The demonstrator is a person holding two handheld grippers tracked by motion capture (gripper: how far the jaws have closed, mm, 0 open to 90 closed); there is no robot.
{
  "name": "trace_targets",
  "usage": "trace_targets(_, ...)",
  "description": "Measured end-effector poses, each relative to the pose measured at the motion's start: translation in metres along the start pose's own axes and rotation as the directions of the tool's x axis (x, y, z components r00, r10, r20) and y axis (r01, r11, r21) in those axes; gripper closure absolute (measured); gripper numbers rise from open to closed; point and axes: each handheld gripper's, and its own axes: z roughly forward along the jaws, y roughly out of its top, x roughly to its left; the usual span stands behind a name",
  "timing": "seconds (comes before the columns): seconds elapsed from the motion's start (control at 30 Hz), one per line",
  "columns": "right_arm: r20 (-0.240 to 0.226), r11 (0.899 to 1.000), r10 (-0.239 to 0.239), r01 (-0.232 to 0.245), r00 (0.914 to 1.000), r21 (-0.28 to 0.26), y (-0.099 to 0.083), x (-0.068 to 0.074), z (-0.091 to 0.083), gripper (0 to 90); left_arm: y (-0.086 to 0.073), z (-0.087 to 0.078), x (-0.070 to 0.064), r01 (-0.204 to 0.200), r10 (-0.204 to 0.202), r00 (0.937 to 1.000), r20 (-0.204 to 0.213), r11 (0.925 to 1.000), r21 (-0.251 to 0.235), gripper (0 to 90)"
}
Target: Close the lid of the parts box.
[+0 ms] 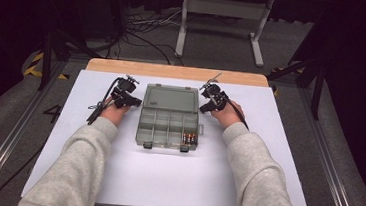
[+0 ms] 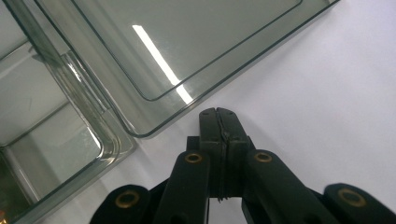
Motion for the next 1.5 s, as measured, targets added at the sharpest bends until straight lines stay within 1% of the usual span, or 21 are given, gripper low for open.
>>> trace_targets(0.13, -0.001, 1.000, 0.003, -0.003, 1.0000, -0.002, 0.000, 0.000, 0.000, 90.0, 0.000, 0.000, 0.000, -0.004, 0.004, 1.0000, -0.001, 1.0000, 0.002, 89.5)
trace_targets(0.2, -0.004, 1.000, 0.000, 0.000, 1.0000, -0.005, 0.000, 0.000, 0.001, 90.0, 0.000, 0.001, -0.001, -0.006, 0.006, 0.9999, 0.012, 1.0000, -0.003, 89.5)
trace_targets(0.3, -0.001, 1.000, -0.008, 0.008, 1.0000, -0.008, 0.002, 0.001, 0.002, 90.0, 0.001, 0.002, -0.003, -0.021, 0.021, 0.9997, 0.010, 0.9998, -0.004, 89.5)
trace_targets(0.43, -0.006, 1.000, -0.005, 0.005, 1.0000, -0.012, 0.001, 0.001, 0.002, 90.0, 0.001, 0.003, -0.003, -0.016, 0.016, 0.9997, 0.016, 0.9999, -0.007, 89.5)
trace_targets(0.53, 0.001, 1.000, -0.005, 0.005, 1.0000, -0.014, 0.002, 0.001, 0.002, 90.0, 0.002, 0.003, -0.004, -0.015, 0.015, 0.9999, 0.003, 0.9999, -0.006, 89.6)
trace_targets(0.73, 0.006, 1.000, -0.003, 0.003, 1.0000, -0.019, 0.003, 0.001, 0.003, 90.0, 0.003, 0.004, -0.005, -0.020, 0.020, 0.9998, -0.006, 0.9998, -0.010, 89.5)
trace_targets(0.8, 0.006, 1.000, 0.000, 0.000, 1.0000, -0.024, 0.003, 0.001, 0.003, 90.0, 0.003, 0.005, -0.005, -0.028, 0.028, 0.9995, -0.010, 0.9995, -0.015, 89.5)
trace_targets(0.93, 0.011, 0.999, 0.001, 0.000, 0.9999, -0.038, 0.005, 0.001, 0.005, 90.0, 0.004, 0.006, -0.007, -0.027, 0.027, 0.9995, -0.018, 0.9995, -0.019, 89.6)
trace_targets(1.17, 0.004, 0.998, 0.010, -0.010, 0.9999, -0.056, 0.005, 0.000, 0.007, 90.0, 0.005, 0.007, -0.009, -0.030, 0.029, 0.9993, -0.026, 0.9991, -0.030, 89.6)
trace_targets(1.23, 0.003, 0.998, 0.013, -0.012, 0.9999, -0.063, 0.005, -0.001, 0.007, 90.0, 0.006, 0.008, -0.009, -0.030, 0.030, 0.9993, -0.021, 0.9991, -0.029, 89.6)
trace_targets(1.27, 0.002, 0.998, 0.014, -0.014, 0.9999, -0.064, 0.006, -0.001, 0.007, 90.0, 0.006, 0.008, -0.010, -0.024, 0.024, 0.9995, -0.021, 0.9994, -0.026, 89.6)
trace_targets(1.5, 0.005, 0.997, 0.010, -0.010, 0.9999, -0.071, 0.005, -0.002, 0.007, 89.6, 0.009, 0.009, -0.011, -0.036, 0.035, 0.9992, -0.017, 0.9992, -0.020, 89.6)
